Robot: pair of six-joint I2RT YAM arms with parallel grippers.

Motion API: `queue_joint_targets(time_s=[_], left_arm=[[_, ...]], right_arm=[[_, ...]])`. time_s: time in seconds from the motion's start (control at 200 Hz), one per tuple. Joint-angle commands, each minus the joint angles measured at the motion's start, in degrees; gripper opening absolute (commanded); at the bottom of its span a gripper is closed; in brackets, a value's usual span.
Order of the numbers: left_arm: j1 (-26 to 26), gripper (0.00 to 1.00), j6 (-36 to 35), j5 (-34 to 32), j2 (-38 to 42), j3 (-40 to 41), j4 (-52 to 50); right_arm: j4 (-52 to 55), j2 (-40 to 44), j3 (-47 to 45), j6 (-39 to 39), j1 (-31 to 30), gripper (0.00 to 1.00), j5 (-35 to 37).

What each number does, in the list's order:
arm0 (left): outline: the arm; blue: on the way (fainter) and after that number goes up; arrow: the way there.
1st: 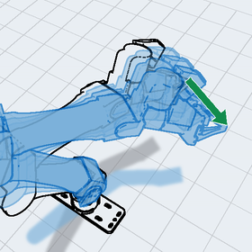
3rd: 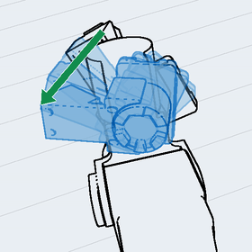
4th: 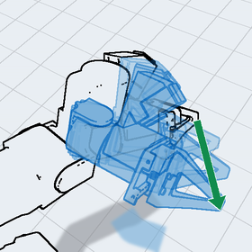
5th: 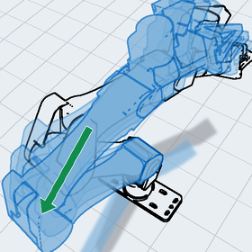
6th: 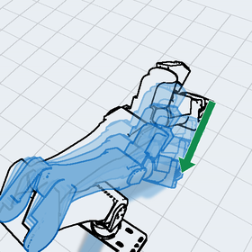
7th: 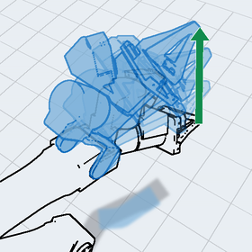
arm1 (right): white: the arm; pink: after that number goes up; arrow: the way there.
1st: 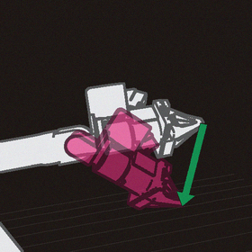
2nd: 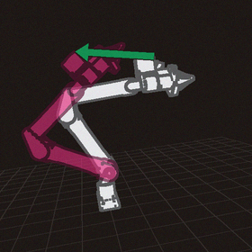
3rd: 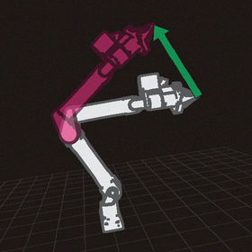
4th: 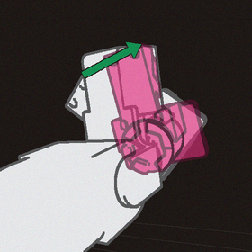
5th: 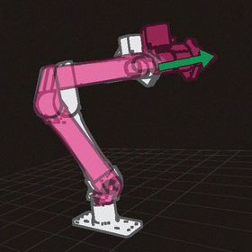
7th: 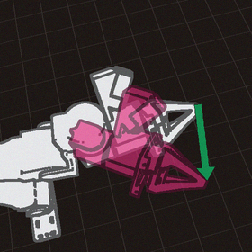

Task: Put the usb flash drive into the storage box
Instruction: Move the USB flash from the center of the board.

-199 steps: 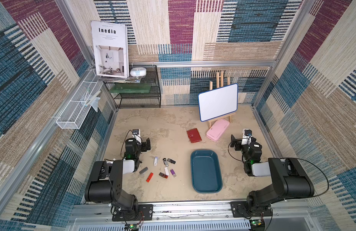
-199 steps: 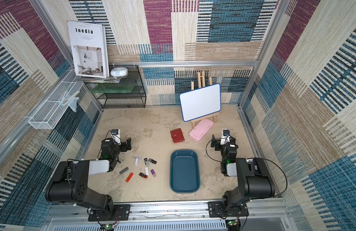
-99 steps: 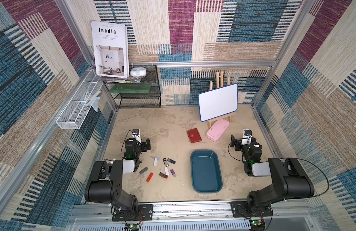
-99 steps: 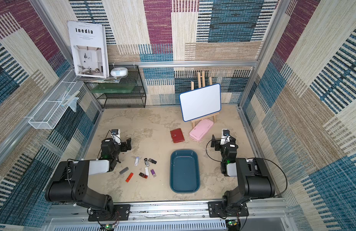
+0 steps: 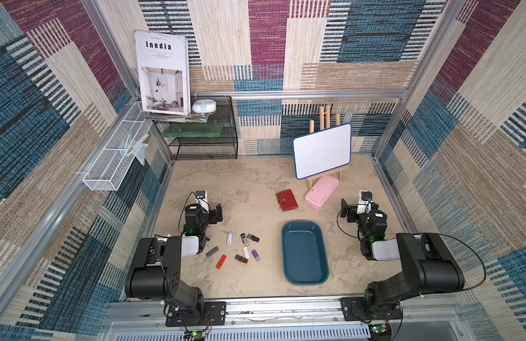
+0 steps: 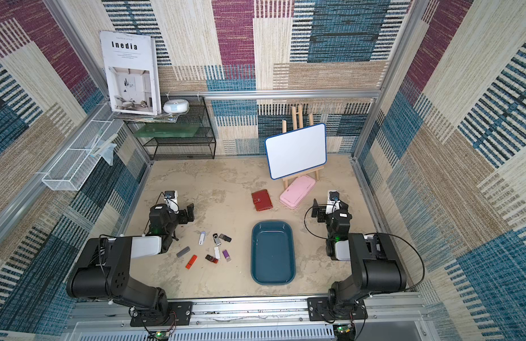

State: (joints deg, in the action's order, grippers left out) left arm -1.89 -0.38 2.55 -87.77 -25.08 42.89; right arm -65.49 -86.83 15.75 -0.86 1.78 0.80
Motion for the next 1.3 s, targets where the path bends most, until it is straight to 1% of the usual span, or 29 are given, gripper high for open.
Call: queue_joint_targets(time_s=[0.0, 0.225, 0.25, 0.295, 0.336, 0.376, 0.411, 0.441, 0.511, 0.541, 0.596, 0.621, 0.661, 0.686, 0.706, 0.721, 0.756, 0.781, 0.796, 0.861, 0.901, 0.987, 1.032, 1.082, 1.162, 1.257, 1.297], left_arm=[[0.0, 0.99, -0.2, -0.5, 0.1, -0.2, 0.5], [0.2, 0.99, 0.0, -1.1, 0.4, 0.1, 1.2], [0.3, 0.99, 0.1, -1.6, 1.4, -0.3, -0.1], [1.0, 0.99, 0.3, -3.8, 4.8, -2.3, -5.9], [1.4, 0.99, 2.1, -6.9, 8.1, -6.1, -18.2], [1.4, 0.99, 4.6, -9.3, 10.3, -10.7, -28.2], [1.4, 0.99, 5.9, -9.8, 11.7, -13.3, -33.7], [1.5, 0.99, 6.7, -8.9, 12.5, -14.0, -35.4], [1.5, 0.99, 10.0, -4.7, 14.4, -11.9, -32.3], [1.4, 0.99, 11.6, -3.5, 15.3, -10.5, -30.1], [1.1, 0.99, 13.9, -2.6, 17.0, -8.5, -27.7], [1.0, 0.99, 14.8, -2.5, 17.6, -8.1, -27.5], [0.9, 0.99, 17.7, -4.1, 18.8, -8.0, -29.0], [0.9, 0.99, 20.2, -6.1, 19.4, -8.2, -30.5], [0.9, 0.99, 22.1, -7.7, 19.8, -8.4, -31.9], [0.9, 0.99, 23.8, -9.3, 20.1, -8.5, -33.1], [1.0, 0.99, 27.3, -12.4, 20.6, -8.8, -36.7], [0.9, 0.99, 31.2, -14.7, 20.9, -9.3, -40.0], [0.8, 0.99, 32.9, -15.1, 21.1, -9.5, -41.3], [0.4, 0.99, 32.2, -9.7, 21.6, -9.4, -41.9], [0.4, 0.99, 33.2, -7.4, 22.2, -9.4, -43.1], [0.5, 0.96, 34.6, -1.3, 23.9, -10.6, -48.7], [1.2, 0.93, 35.6, 0.1, 25.0, -11.2, -52.9], [2.0, 0.88, 37.2, 1.1, 26.0, -11.4, -57.6], [2.8, 0.82, 39.5, 3.5, 28.0, -11.2, -64.5], [3.8, 0.81, 40.7, 0.9, 31.9, -9.5, -72.9], [3.9, 0.81, 41.5, 0.5, 33.7, -7.9, -74.6]], right_arm=[[-0.8, 0.3, -0.1, 0.0, 0.0, 0.99, -0.3], [-0.8, 0.3, 0.0, 0.1, 0.0, 0.99, -0.4], [-0.8, 0.3, -0.1, 0.1, 0.0, 0.99, -0.3], [-0.9, 0.3, -0.1, 0.0, 0.0, 0.99, -0.3], [-1.0, 0.6, -0.2, 0.1, 0.0, 0.99, 0.3], [0.8, 2.0, 0.5, 0.8, 0.0, 0.99, 1.6], [5.5, 4.5, 2.3, 1.4, -0.3, 0.99, 3.4], [13.3, 7.5, 4.7, 2.2, -0.5, 0.99, 4.9], [26.5, 13.1, 9.9, 8.4, -0.4, 0.99, 8.9], [30.0, 14.9, 11.0, 9.9, -0.3, 0.99, 8.3], [33.0, 17.1, 12.0, 12.8, -0.4, 0.99, 7.0], [34.1, 17.7, 12.2, 16.3, -0.4, 1.0, 8.6], [37.5, 18.3, 12.9, 26.1, -0.4, 0.99, 12.6], [42.3, 18.4, 13.8, 32.0, -0.3, 0.99, 14.9], [45.4, 18.5, 14.8, 35.6, -0.3, 1.0, 15.5], [46.7, 18.5, 15.1, 36.5, 0.0, 1.0, 14.6], [48.4, 18.4, 16.5, 33.8, 0.5, 1.0, 9.0], [49.4, 18.5, 17.2, 32.7, 0.5, 0.99, 6.5], [50.7, 18.6, 17.8, 32.3, 0.4, 0.99, 4.9], [54.1, 20.1, 19.2, 32.6, 0.3, 1.0, -0.2], [54.6, 21.7, 19.4, 29.2, 0.4, 0.98, -5.2], [59.2, 24.3, 20.9, 29.2, -0.4, 0.95, -8.5], [61.2, 25.3, 21.4, 28.1, -0.9, 0.93, -11.2], [62.6, 26.6, 21.4, 27.5, -2.3, 0.93, -12.4], [61.4, 29.4, 19.8, 25.9, -6.2, 0.88, -12.7], [58.6, 32.2, 17.1, 25.0, -11.2, 0.88, -9.8], [57.5, 33.5, 15.9, 24.9, -12.5, 0.88, -9.0]])
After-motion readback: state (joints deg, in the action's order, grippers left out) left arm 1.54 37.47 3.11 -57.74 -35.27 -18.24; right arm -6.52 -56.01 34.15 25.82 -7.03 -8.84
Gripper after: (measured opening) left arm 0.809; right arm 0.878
